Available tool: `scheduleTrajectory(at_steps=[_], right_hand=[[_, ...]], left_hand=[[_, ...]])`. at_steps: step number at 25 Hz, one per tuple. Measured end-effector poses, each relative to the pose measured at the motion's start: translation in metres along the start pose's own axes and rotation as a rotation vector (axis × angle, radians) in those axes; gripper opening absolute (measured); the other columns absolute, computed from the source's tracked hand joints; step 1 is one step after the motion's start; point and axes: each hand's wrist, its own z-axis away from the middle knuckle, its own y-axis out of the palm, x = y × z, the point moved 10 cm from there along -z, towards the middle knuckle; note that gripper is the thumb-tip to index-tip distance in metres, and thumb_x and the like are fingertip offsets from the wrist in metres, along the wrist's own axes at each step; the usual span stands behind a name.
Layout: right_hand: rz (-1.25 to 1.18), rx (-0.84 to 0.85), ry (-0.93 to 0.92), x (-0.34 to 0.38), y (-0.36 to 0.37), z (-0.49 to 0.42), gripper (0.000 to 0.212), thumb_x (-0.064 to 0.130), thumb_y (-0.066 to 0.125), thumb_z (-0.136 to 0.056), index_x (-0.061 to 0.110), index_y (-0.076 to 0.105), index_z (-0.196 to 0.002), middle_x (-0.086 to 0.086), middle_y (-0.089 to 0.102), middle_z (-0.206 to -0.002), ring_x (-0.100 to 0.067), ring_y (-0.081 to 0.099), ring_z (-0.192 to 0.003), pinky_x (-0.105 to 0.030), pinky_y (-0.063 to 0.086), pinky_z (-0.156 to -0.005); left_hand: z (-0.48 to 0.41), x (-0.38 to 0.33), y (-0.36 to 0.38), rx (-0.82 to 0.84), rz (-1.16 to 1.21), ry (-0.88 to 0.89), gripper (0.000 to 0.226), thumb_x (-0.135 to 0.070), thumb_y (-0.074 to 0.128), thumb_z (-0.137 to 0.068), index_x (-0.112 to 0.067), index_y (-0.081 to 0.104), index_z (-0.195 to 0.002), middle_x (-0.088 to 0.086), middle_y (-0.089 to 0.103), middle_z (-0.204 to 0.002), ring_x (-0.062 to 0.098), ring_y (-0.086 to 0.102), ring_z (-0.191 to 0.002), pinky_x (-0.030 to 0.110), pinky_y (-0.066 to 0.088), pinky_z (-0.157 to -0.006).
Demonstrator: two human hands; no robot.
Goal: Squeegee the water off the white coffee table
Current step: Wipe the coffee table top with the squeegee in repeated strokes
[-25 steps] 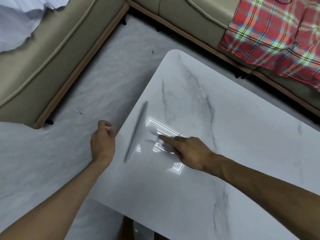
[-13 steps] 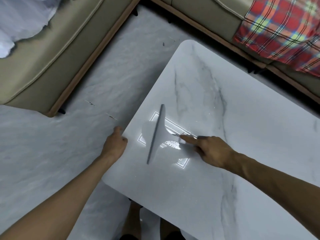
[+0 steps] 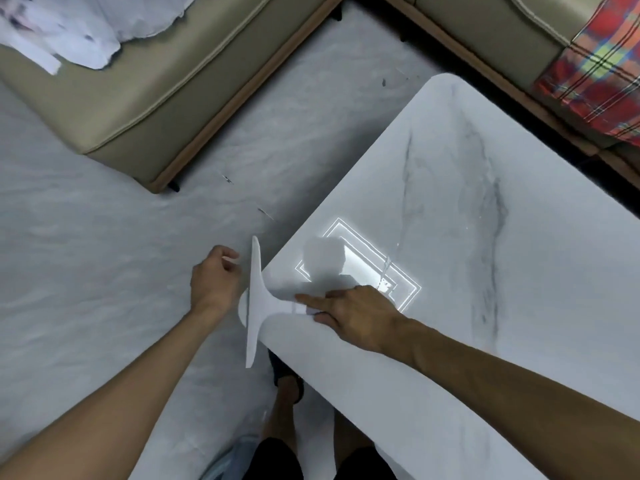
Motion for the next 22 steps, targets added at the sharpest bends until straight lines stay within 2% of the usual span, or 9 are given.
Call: scheduleTrajectory(at_steps=[3, 6, 8, 13, 16, 19, 22], right_hand=[[0.070, 0.016, -0.053, 0.023, 0.019, -0.024, 0.045, 0.041, 0.030, -0.103, 0.044, 0.024, -0.148, -0.002, 0.064, -0.117, -0.030, 0.063, -0.100, -0.036, 0.049, -0.084], [0.008, 0.026, 0.041, -0.009, 0.030, -0.004, 0.045, 0.044, 0.029, -0.102, 0.052, 0.023, -0.145, 0.004, 0.062, -0.123, -0.027, 0.062, -0.107, -0.035, 0.047, -0.085], [-0.017, 0.011, 0.106, -0.036, 0.030, 0.027, 0.045, 0.047, 0.028, -0.101, 0.059, 0.016, -0.143, 0.007, 0.062, -0.124, -0.026, 0.063, -0.104, -0.036, 0.049, -0.083], [-0.019, -0.013, 0.363, -0.085, 0.015, 0.116, 0.045, 0.047, 0.028, -0.100, 0.063, 0.016, -0.140, 0.009, 0.066, -0.098, -0.021, 0.064, -0.085, -0.034, 0.051, -0.073], [-0.009, 0.003, 0.372, -0.065, 0.017, 0.122, 0.045, 0.053, 0.022, -0.097, 0.062, 0.019, -0.140, 0.012, 0.066, -0.106, -0.019, 0.065, -0.091, -0.030, 0.048, -0.074], [-0.093, 0.034, 0.257, -0.010, 0.038, 0.070, 0.046, 0.058, 0.019, -0.095, 0.057, 0.026, -0.140, 0.012, 0.065, -0.119, -0.021, 0.064, -0.100, -0.032, 0.049, -0.081], [-0.088, 0.035, 0.157, 0.038, 0.057, 0.007, 0.041, 0.053, 0.025, -0.100, 0.043, 0.042, -0.136, 0.003, 0.068, -0.111, -0.025, 0.064, -0.098, -0.037, 0.050, -0.081]], left_hand=[[0.004, 0.024, -0.005, 0.018, -0.009, -0.035, 0.016, -0.019, 0.049, -0.094, -0.015, 0.060, -0.105, 0.009, 0.068, -0.107, 0.026, 0.061, -0.091, 0.027, 0.041, -0.073], [0.010, 0.034, 0.016, 0.165, -0.062, -0.021, 0.027, -0.019, 0.049, -0.094, -0.013, 0.053, -0.120, 0.009, 0.062, -0.124, 0.029, 0.059, -0.108, 0.031, 0.045, -0.083], [0.019, 0.032, 0.034, 0.290, -0.099, 0.017, 0.036, -0.015, 0.049, -0.093, -0.011, 0.047, -0.129, 0.011, 0.055, -0.134, 0.031, 0.057, -0.114, 0.035, 0.048, -0.089], [0.033, 0.025, 0.062, 0.482, -0.163, 0.026, 0.044, -0.010, 0.046, -0.088, -0.016, 0.041, -0.132, 0.011, 0.057, -0.128, 0.028, 0.057, -0.107, 0.033, 0.047, -0.086], [0.026, 0.028, 0.053, 0.425, -0.075, -0.020, 0.036, -0.006, 0.046, -0.086, -0.014, 0.048, -0.122, 0.009, 0.061, -0.122, 0.025, 0.057, -0.103, 0.031, 0.046, -0.084], [0.019, 0.038, 0.036, 0.315, 0.033, -0.088, 0.028, -0.007, 0.049, -0.086, -0.016, 0.055, -0.111, 0.006, 0.063, -0.119, 0.020, 0.056, -0.096, 0.025, 0.041, -0.077], [0.015, 0.043, 0.021, 0.258, -0.055, -0.050, 0.027, -0.012, 0.051, -0.088, -0.014, 0.055, -0.114, 0.009, 0.063, -0.121, 0.026, 0.059, -0.101, 0.027, 0.040, -0.079]])
